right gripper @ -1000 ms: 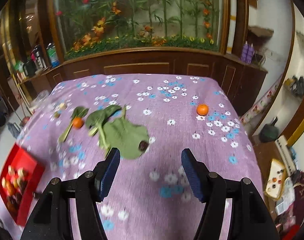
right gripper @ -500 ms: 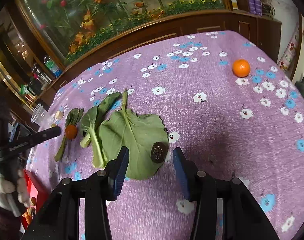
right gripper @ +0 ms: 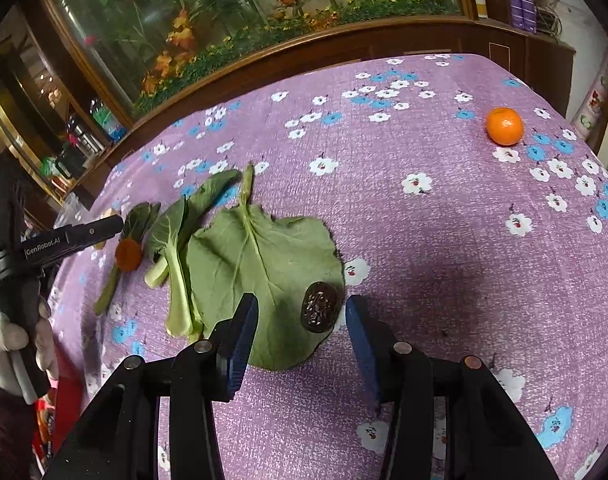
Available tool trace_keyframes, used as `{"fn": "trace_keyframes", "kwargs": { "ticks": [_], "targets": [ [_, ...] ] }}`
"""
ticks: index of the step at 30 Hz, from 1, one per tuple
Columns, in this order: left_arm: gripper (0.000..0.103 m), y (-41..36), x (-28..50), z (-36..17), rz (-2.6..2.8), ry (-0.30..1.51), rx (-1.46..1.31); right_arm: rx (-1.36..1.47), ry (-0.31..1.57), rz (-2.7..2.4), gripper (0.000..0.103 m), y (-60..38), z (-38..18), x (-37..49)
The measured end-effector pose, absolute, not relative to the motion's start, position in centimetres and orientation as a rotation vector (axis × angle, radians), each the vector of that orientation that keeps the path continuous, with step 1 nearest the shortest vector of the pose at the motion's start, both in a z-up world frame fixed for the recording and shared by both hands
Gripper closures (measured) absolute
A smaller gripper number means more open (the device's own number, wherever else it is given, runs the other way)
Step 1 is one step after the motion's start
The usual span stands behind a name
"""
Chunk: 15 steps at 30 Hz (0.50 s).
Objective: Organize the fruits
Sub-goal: 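Grasp a tangerine with the left gripper while the right gripper grasps a dark plum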
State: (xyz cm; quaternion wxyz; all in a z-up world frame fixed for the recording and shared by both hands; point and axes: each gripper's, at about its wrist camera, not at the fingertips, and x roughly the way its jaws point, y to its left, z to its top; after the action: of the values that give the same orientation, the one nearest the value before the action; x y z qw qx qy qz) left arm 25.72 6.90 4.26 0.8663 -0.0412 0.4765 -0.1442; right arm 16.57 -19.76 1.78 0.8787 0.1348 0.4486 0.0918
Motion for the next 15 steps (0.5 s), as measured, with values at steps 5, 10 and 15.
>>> {"fn": "trace_keyframes", "kwargs": {
  "ticks": [5,10,15],
  "targets": [
    [0.070,4.8,25.2,3.8,-0.283,0.981,0.039,0.216,0.932,0.161,0.070,-19.2,1.7,16.4],
    [0.044,4.5,25.0,1.8,-0.212,1.018,0.147,0.217,0.930,0.157,0.075,-19.5,1.7,16.2],
    [0.072,4.7,24.3,2.4,-0.213,0.986,0.133,0.225,0.934,0.158,0.083,-19.6,1.6,16.1]
  ]
}}
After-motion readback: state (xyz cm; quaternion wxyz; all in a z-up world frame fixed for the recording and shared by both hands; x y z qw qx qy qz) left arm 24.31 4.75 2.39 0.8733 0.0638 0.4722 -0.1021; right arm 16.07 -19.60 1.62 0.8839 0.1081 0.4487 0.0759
